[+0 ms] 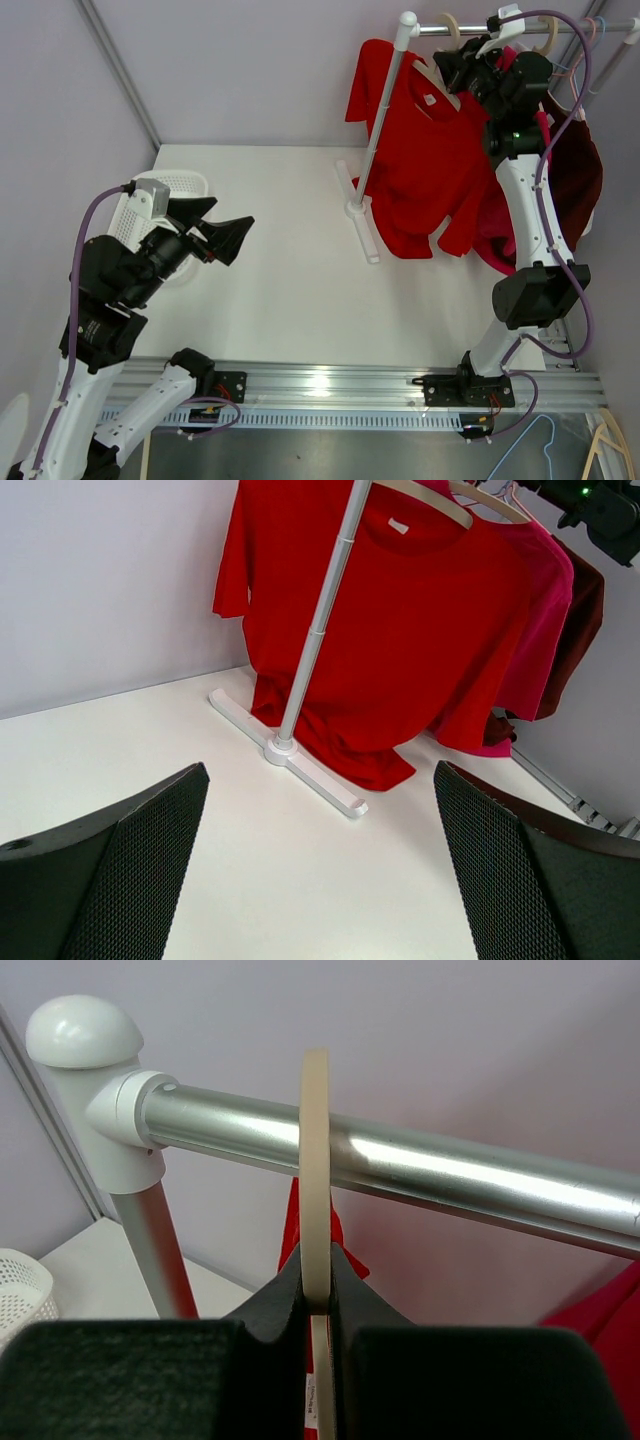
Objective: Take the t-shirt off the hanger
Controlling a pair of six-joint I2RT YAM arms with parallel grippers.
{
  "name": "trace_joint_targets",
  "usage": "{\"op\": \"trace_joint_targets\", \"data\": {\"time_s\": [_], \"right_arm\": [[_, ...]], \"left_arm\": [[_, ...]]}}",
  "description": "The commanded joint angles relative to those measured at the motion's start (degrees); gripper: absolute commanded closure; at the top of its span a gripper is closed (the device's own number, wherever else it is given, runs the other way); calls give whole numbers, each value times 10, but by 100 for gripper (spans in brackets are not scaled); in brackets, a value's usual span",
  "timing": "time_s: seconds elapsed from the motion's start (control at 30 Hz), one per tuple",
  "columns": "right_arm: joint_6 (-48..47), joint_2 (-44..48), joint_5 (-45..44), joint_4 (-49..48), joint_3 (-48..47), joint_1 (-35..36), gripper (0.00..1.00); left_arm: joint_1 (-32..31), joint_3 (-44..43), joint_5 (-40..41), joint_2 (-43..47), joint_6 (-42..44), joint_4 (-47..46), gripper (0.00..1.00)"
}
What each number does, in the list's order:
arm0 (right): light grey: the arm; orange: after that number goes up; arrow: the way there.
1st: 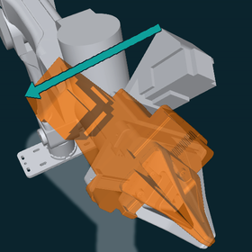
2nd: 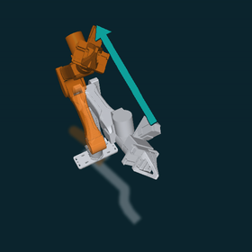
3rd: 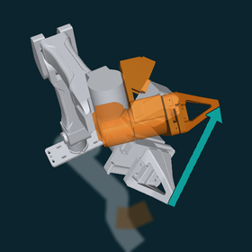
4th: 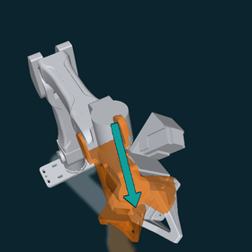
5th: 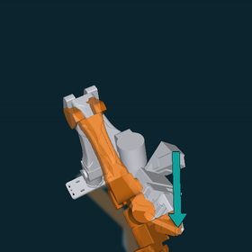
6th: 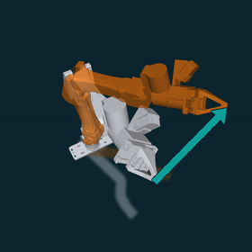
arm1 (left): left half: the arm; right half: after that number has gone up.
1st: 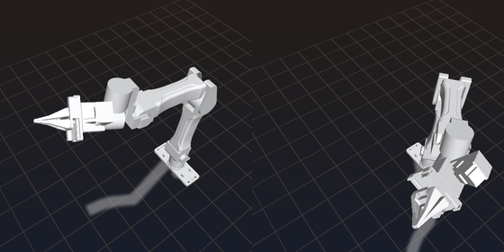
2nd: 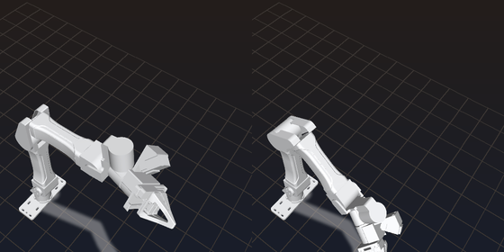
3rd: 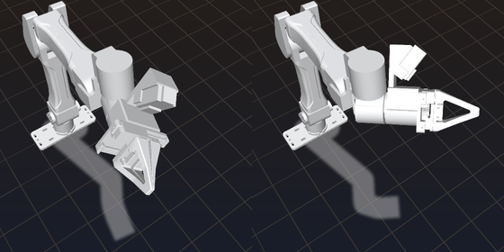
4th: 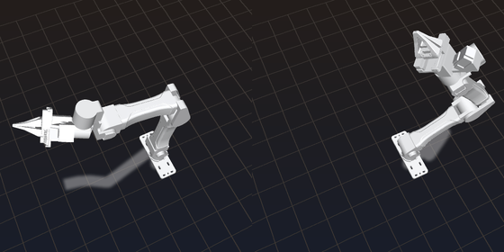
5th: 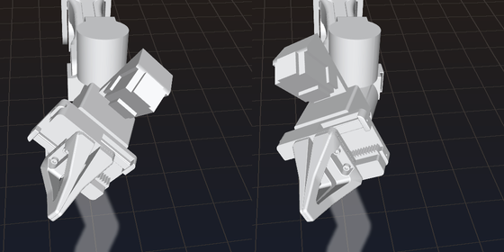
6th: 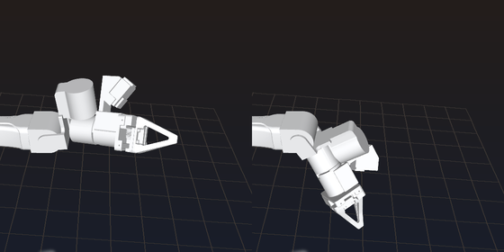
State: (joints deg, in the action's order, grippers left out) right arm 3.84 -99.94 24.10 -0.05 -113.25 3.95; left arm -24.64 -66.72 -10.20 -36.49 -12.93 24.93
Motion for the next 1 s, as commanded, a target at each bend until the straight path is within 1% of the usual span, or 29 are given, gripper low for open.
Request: {"op": "trace_joint_targets", "data": {"time_s": [0.0, 0.17, 0.3, 0.53, 0.67, 0.77, 0.83, 0.9, 0.93, 0.97], "right_arm": [[-2, 15, 10, -32, -7, -1, 100], [6, 30, 2, -32, -7, -1, 100], [9, 64, -26, -23, -6, -2, 100], [3, 130, -32, -8, 9, -1, 100], [3, 155, -52, 36, 24, 0, 100], [19, 178, -91, 59, 64, 3, 100], [28, 197, -154, 72, 92, 11, 100], [42, 230, -220, 94, 136, 42, 100], [45, 243, -287, 95, 152, 57, 100], [45, 255, -324, 95, 168, 93, 100]], "left_arm": [[-3, 3, 4, -2, 12, -6, 0], [-3, 1, 4, -2, 12, -4, 1], [-3, 0, 6, 3, 12, -3, 0], [-3, 4, 3, 4, 8, -5, 1], [-3, 7, 0, 4, 4, -8, 1], [-3, 7, 1, 5, 1, -7, 0], [-3, 5, 4, 3, -1, -6, 1], [-3, 3, 6, -1, -3, -1, 1], [-4, 3, 5, -4, -3, 0, 1], [-8, 3, 4, -9, -1, 1, 0]]}}
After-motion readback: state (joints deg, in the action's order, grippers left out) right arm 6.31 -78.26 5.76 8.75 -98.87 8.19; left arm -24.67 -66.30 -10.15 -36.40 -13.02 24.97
